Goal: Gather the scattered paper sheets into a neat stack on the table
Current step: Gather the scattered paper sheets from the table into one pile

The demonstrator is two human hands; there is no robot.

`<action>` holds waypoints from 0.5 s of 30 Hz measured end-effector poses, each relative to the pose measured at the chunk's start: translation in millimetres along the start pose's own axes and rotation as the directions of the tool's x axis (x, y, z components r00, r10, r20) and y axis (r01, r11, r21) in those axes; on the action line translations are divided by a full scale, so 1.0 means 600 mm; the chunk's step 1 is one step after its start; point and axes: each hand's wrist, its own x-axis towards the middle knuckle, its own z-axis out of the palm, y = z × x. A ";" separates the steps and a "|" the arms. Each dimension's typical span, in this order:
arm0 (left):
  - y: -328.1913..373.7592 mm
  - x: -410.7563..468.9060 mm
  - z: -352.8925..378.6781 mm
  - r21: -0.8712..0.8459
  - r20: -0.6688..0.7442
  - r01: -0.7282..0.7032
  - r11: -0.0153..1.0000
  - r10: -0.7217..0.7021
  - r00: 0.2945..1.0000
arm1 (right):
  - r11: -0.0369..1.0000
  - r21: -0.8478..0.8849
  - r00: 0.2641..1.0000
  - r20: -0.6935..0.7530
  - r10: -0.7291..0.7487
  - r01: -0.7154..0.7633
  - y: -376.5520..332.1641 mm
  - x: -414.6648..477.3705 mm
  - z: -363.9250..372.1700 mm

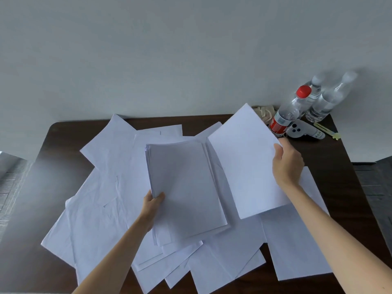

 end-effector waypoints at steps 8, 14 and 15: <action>0.009 0.007 -0.019 -0.006 0.097 0.030 1.000 -0.029 0.995 | 0.961 0.263 0.996 0.005 0.093 -0.091 -0.035 0.013 0.015; 0.001 0.020 -0.034 -0.052 0.126 0.103 0.993 -0.096 0.987 | 0.909 0.317 0.951 0.237 0.199 -0.269 -0.058 -0.077 0.089; 0.001 0.020 -0.036 -0.052 0.133 0.118 0.992 -0.110 0.985 | 0.908 0.312 0.944 0.265 0.198 -0.279 -0.064 -0.093 0.102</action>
